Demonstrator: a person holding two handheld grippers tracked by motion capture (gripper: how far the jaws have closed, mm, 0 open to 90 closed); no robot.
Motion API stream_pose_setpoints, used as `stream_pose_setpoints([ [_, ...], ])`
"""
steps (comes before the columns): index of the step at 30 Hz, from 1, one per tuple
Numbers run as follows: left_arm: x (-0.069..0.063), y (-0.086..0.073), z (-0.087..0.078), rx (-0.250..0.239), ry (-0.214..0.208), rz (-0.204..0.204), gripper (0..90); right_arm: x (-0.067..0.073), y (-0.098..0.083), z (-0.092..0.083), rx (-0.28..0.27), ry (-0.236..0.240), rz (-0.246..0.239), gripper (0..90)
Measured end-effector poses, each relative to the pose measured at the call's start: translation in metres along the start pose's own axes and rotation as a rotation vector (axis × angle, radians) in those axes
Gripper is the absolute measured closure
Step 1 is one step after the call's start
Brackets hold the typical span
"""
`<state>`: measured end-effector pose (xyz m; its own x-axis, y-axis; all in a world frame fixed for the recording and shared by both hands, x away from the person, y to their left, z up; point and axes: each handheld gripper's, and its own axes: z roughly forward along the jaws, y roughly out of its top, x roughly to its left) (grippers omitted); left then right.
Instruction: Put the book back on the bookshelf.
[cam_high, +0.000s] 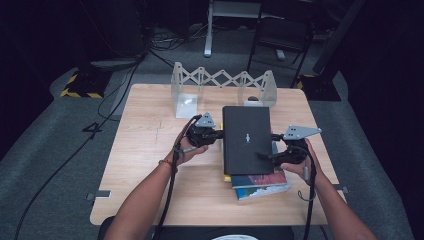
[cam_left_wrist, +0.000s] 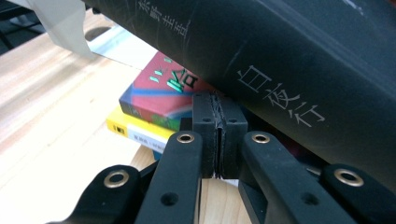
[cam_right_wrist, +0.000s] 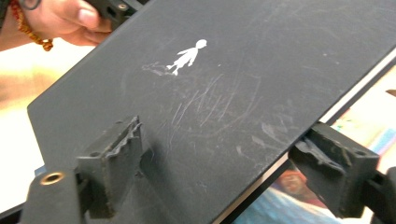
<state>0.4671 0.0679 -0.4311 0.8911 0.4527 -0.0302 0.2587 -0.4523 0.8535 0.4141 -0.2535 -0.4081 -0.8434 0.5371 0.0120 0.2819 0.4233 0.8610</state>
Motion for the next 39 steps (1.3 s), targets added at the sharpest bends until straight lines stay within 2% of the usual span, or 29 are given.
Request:
stream_pose_setpoints([
  [3,0.0,0.008,-0.002,-0.011,0.005,-0.001,87.6,-0.003,0.003,-0.003,-0.02,-0.029,-0.006,22.7],
  [9,0.004,0.019,-0.001,-0.02,0.01,-0.008,87.3,-0.007,0.009,-0.009,-0.042,-0.097,-0.048,30.9],
  [17,-0.002,0.022,-0.007,-0.055,0.0,-0.012,87.2,-0.004,0.004,-0.019,-0.103,-0.113,-0.071,41.7],
  [19,-0.006,0.021,-0.011,-0.06,0.01,-0.012,86.5,0.0,0.001,-0.024,-0.123,-0.122,-0.092,45.3],
  [24,-0.013,0.022,-0.019,-0.078,0.003,-0.004,82.6,0.01,-0.003,-0.031,-0.158,-0.135,-0.115,50.6],
  [31,-0.02,0.025,-0.027,-0.088,-0.016,-0.002,76.8,0.02,-0.006,-0.04,-0.172,-0.149,-0.146,55.7],
  [37,-0.029,0.027,-0.036,-0.088,-0.028,0.029,70.5,0.026,-0.012,-0.049,-0.182,-0.131,-0.176,60.4],
  [38,-0.034,0.027,-0.04,-0.089,-0.047,0.036,69.7,0.027,-0.013,-0.051,-0.183,-0.129,-0.178,61.5],
  [39,-0.034,0.027,-0.04,-0.089,-0.047,0.036,68.8,0.027,-0.013,-0.051,-0.183,-0.129,-0.178,61.5],
])
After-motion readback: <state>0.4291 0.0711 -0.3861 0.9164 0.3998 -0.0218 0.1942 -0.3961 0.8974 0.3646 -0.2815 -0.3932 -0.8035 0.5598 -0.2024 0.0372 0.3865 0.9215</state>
